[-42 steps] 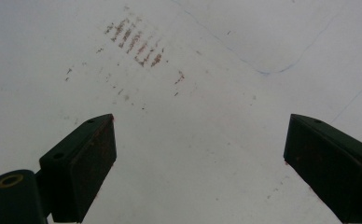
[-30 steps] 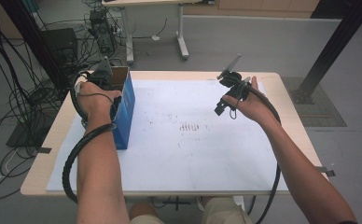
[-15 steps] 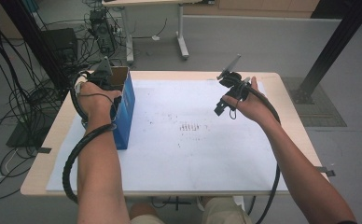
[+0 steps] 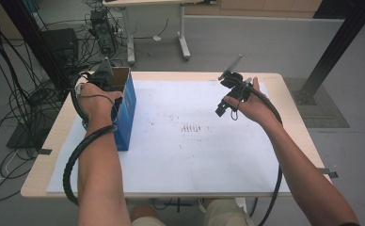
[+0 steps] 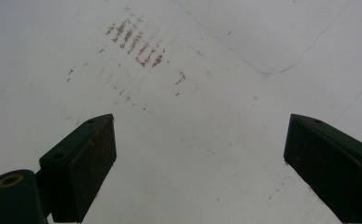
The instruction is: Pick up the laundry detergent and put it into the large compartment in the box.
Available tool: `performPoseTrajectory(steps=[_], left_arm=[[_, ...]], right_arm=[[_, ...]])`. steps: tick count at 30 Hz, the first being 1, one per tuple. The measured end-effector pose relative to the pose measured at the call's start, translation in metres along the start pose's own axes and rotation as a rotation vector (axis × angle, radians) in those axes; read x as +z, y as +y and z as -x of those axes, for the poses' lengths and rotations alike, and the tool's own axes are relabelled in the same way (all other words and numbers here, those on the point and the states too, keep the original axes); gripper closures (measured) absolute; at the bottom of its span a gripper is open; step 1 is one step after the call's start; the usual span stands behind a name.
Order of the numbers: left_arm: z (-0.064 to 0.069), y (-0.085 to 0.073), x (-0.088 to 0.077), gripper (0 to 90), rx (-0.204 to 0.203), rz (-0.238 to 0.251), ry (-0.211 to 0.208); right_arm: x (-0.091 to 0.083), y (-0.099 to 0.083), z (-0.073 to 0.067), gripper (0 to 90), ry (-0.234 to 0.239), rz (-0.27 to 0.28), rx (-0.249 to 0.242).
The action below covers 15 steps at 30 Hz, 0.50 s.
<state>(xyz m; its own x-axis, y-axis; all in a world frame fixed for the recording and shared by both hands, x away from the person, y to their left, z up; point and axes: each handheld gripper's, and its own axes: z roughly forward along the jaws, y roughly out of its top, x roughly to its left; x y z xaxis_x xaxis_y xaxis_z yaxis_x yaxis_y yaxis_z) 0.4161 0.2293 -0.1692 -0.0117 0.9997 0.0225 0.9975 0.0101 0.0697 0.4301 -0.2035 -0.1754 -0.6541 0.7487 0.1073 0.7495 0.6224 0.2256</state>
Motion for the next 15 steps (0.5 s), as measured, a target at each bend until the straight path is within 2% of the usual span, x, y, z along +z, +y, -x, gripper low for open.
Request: performPoseTrajectory(steps=[15], left_arm=[[0.0003, -0.0005, 0.0, 36.7, 0.0, 0.002, 0.0]], right_arm=[[-0.0016, -0.0003, 0.0002, 9.4, -0.003, 0.002, 0.0]])
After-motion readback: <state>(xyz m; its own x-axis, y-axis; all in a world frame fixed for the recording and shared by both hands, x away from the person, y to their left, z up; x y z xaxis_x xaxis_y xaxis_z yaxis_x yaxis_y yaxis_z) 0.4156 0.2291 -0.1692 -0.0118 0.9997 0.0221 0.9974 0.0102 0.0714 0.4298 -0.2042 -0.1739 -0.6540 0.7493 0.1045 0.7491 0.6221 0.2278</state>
